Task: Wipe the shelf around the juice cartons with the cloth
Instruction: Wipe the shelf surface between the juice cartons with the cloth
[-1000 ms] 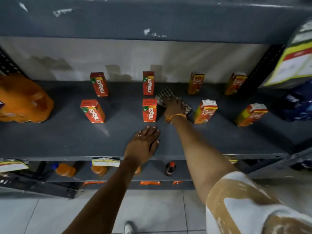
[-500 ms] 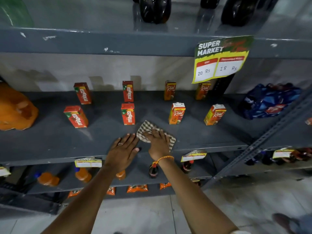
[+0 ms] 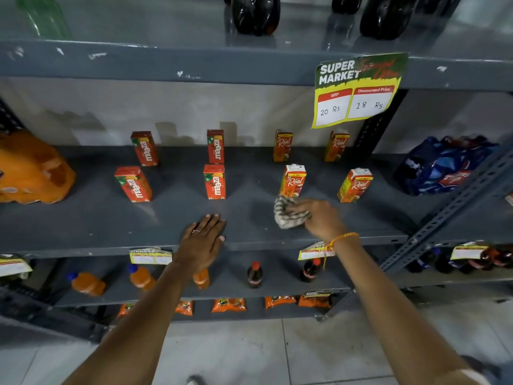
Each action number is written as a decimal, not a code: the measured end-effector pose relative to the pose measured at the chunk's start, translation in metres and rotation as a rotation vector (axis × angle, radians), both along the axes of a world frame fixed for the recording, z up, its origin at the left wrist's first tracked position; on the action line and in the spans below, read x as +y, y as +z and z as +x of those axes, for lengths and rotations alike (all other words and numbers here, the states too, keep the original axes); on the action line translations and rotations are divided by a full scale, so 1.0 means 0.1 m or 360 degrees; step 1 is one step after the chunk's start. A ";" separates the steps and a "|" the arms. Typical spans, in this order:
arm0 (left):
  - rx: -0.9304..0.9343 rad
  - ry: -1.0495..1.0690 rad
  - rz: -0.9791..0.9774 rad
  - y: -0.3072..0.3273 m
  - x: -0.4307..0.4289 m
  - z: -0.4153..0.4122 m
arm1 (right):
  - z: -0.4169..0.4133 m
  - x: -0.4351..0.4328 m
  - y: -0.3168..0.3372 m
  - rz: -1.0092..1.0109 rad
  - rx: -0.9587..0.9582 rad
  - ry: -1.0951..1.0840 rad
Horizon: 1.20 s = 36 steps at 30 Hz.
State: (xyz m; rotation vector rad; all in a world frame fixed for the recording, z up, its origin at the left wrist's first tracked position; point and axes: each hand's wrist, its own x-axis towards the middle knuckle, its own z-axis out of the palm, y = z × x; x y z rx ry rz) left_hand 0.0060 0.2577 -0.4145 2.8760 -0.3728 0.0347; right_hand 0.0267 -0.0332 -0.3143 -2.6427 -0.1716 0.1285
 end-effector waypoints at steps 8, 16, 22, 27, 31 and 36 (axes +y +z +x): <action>-0.0028 -0.0025 -0.0043 0.01 0.00 0.00 | 0.27 -0.07 -0.33 -0.0326 0.0261 0.0060; 0.0058 0.0185 -0.0535 0.12 -0.03 -0.04 | -0.38 1.00 -0.28 -0.0378 0.0077 0.0344; 0.0081 0.0088 -0.0504 0.20 0.16 -0.10 | -0.43 0.94 -0.08 -0.0232 0.0118 0.0160; -0.0069 0.0113 -0.0260 0.13 0.43 -0.13 | 0.00 1.14 -0.26 -0.0426 0.0265 0.0042; -0.0043 0.0183 -0.0412 0.15 0.58 -0.10 | -0.06 1.64 -0.34 -0.0511 0.0158 0.0011; -0.0100 0.0146 -0.0556 0.13 0.64 -0.10 | -0.17 2.14 -0.36 -0.0459 0.0001 0.0201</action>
